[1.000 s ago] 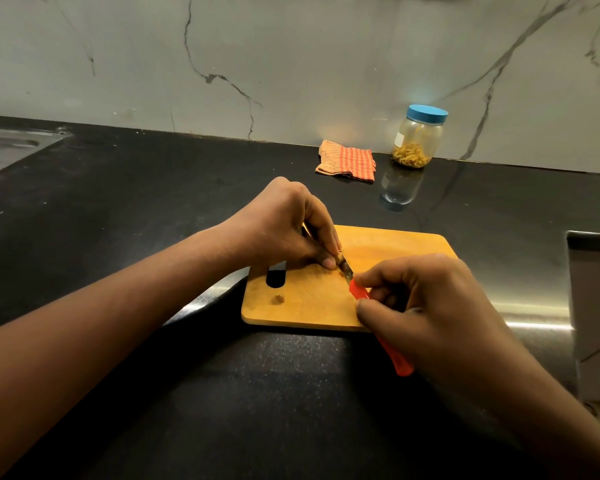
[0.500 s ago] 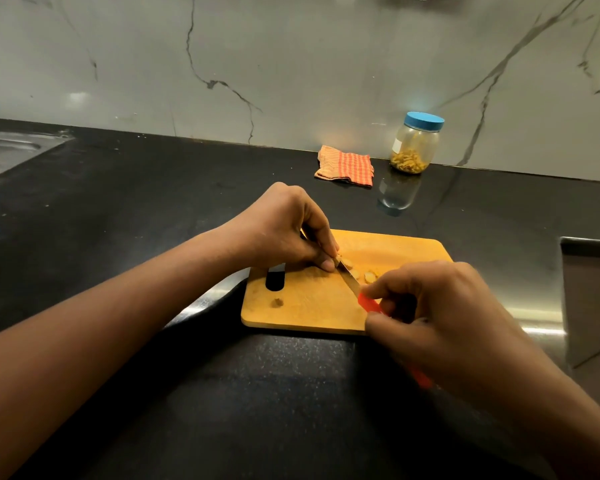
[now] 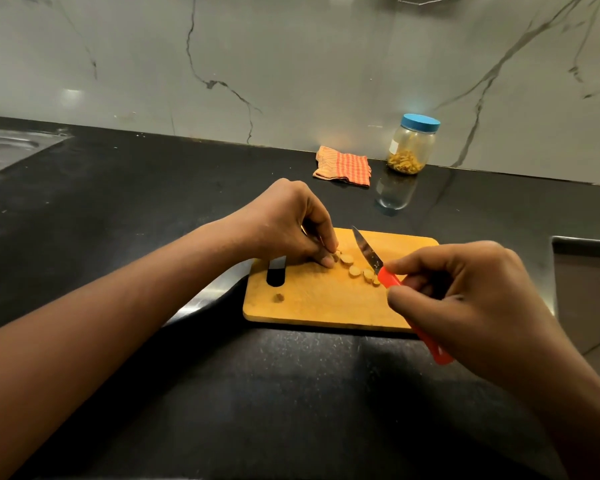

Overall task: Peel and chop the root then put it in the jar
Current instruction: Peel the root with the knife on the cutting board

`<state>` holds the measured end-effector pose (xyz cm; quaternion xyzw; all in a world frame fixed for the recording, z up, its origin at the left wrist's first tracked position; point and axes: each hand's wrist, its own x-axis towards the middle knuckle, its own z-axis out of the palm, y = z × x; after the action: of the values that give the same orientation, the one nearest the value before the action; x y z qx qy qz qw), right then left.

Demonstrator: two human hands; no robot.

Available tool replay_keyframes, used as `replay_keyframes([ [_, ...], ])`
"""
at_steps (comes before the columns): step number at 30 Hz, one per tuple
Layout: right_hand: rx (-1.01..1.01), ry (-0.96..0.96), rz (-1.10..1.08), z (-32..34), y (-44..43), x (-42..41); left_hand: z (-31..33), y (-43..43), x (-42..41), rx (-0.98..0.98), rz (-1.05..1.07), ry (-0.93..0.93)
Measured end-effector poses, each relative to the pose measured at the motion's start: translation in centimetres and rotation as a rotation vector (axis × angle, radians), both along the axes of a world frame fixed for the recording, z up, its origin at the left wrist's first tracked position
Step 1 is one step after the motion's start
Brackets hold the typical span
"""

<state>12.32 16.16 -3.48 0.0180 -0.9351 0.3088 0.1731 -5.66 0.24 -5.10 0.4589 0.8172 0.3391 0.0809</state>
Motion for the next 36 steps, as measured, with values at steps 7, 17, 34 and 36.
replay_keyframes([
  [7,-0.059,-0.024,-0.006,-1.0,-1.2,0.1,0.0,-0.1,0.2,0.026,-0.026,0.031],
  [17,-0.039,-0.036,0.014,-1.4,-0.8,-0.8,-0.2,-0.3,-0.4,0.038,-0.059,0.018],
  [34,0.123,-0.073,0.073,-1.5,-1.9,-2.7,-0.3,-0.3,-0.5,0.053,-0.084,0.063],
  [36,0.088,-0.088,0.082,-1.5,-1.7,-2.5,-0.3,-0.3,-0.6,0.051,-0.084,0.069],
])
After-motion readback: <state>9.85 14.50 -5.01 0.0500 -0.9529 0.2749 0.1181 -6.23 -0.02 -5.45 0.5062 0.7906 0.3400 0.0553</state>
